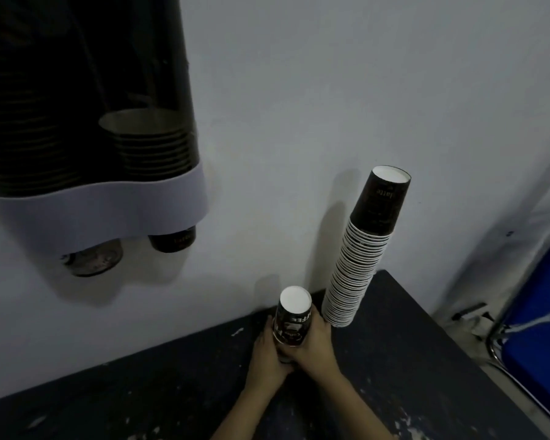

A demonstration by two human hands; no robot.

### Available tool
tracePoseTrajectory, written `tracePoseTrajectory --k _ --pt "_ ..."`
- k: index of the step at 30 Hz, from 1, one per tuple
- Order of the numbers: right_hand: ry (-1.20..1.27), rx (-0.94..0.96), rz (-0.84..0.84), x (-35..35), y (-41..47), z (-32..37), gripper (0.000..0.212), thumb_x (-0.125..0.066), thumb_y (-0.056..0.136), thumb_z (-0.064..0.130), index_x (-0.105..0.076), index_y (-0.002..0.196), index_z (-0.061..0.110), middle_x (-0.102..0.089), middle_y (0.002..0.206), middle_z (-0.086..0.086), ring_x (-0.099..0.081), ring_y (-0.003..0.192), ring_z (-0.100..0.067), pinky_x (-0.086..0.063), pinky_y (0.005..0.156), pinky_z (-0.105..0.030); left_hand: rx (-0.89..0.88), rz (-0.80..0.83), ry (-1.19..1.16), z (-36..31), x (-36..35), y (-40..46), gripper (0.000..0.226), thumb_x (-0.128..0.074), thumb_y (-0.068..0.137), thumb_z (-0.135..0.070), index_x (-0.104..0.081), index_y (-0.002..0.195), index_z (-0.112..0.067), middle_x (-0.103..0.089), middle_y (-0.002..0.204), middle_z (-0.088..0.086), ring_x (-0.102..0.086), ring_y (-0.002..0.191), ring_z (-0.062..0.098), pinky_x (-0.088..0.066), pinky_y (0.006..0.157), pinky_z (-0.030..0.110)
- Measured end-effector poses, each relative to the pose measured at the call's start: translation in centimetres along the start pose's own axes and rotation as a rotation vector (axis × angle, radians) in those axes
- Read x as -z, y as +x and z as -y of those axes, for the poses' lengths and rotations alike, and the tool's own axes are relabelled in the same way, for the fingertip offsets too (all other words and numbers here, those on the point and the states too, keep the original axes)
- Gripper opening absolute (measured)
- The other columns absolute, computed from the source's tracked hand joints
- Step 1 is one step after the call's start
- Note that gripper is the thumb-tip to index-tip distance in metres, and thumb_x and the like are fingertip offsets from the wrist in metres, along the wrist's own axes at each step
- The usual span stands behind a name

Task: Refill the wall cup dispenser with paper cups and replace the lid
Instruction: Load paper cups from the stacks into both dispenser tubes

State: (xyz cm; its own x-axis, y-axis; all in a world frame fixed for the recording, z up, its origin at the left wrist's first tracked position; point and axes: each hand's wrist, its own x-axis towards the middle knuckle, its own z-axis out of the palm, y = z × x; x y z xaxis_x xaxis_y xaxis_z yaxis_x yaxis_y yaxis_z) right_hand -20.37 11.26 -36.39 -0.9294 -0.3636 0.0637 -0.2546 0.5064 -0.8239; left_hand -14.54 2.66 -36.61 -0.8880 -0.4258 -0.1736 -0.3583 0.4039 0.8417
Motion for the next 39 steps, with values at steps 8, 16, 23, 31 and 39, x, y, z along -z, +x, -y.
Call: tracePoseTrajectory --k 8,16,23,31,39 --pt "0.134 0.013 -0.167 0.9 -0.9 0.9 0.075 -0.078 0.049 0.045 -0.053 0.115 0.019 -0.059 0.109 0.006 -0.050 0.108 -0.018 -0.046 0.090 -0.034 0.019 -0.142 0.046 0.2 -0.5 0.2 0.066 -0.072 0.069 -0.025 -0.048 0.129 -0.015 -0.061 0.126 0.005 -0.057 0.117 0.021 -0.049 0.096 0.036" --pt "0.175 0.054 -0.162 6.7 -0.2 6.4 0.071 -0.085 0.049 0.033 -0.051 0.108 0.012 -0.062 0.107 -0.009 -0.058 0.104 -0.026 -0.050 0.088 -0.045 -0.045 -0.066 0.090 -2.0 2.2 -1.7 0.095 -0.068 0.077 -0.020 -0.007 0.149 -0.007 -0.019 0.156 0.011 -0.018 0.145 0.022 -0.019 0.119 0.034" --pt "-0.190 0.085 0.149 11.1 -3.0 10.0 0.082 -0.082 0.054 0.037 -0.041 0.122 0.017 -0.047 0.125 -0.005 -0.041 0.120 -0.024 -0.036 0.102 -0.034 -0.265 -0.373 -0.507 -10.6 7.4 -6.0 0.055 -0.051 0.092 -0.018 -0.030 0.141 -0.032 -0.040 0.134 -0.004 -0.049 0.114 0.003 -0.043 0.089 0.011" --pt "0.581 0.288 -0.003 18.7 -6.6 22.7 0.063 -0.077 0.064 0.019 -0.042 0.117 0.024 -0.052 0.119 -0.004 -0.057 0.099 -0.015 -0.049 0.072 -0.023 -0.197 -0.308 -0.922 -15.9 13.9 -11.1 0.039 -0.030 0.099 -0.029 -0.041 0.135 -0.023 -0.047 0.137 0.010 -0.048 0.121 0.026 -0.043 0.094 0.035" --pt "0.274 0.797 -0.282 23.3 -3.5 44.7 0.066 -0.074 0.073 0.034 -0.037 0.126 0.019 -0.050 0.113 -0.002 -0.053 0.101 -0.018 -0.045 0.081 -0.028 -0.022 -0.354 -0.973 -14.5 18.9 -14.1 0.052 -0.028 0.098 -0.036 -0.035 0.141 -0.007 -0.042 0.143 0.019 -0.040 0.132 0.033 -0.031 0.107 0.046"
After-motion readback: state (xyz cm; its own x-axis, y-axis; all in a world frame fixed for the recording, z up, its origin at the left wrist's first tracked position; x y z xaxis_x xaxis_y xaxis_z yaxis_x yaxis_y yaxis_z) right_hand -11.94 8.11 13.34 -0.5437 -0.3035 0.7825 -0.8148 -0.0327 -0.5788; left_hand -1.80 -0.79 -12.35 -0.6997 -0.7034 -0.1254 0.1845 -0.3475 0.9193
